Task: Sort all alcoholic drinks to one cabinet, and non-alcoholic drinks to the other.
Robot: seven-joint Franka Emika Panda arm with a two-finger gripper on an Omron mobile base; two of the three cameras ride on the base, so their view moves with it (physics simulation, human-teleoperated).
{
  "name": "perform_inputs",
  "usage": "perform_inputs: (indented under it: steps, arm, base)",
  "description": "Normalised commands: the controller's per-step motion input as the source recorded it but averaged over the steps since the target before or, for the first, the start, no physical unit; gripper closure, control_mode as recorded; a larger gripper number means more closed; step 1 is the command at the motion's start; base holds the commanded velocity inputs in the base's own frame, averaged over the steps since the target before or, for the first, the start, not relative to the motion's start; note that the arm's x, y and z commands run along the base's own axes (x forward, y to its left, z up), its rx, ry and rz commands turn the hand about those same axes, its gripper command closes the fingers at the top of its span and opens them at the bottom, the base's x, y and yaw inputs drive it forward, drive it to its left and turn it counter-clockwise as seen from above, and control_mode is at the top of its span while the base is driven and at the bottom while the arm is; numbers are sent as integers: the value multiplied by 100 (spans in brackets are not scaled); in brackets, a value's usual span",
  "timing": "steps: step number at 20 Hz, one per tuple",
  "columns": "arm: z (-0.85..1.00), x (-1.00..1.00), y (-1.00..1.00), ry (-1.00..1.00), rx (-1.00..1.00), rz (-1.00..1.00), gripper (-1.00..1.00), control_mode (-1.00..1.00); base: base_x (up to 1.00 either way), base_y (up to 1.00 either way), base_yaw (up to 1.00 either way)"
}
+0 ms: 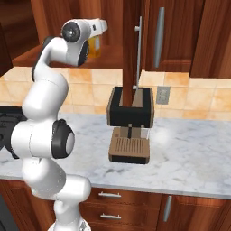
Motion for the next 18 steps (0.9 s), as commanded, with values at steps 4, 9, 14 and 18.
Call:
perform_inputs:
  steps: [4,9,14,18]
  arm:
    - [1,17,0,0,-1,0,-100,-100]
    - [0,-87,0,-6,-2,0,-100,-100]
    - [-1,-100,0,-2,-1,0,-100,-100]
    - [-1,-100,6,1,-5,0,-100,-100]
  base:
    - [0,0,0]
    - [0,0,0]
    - [0,0,0]
    - [0,0,0]
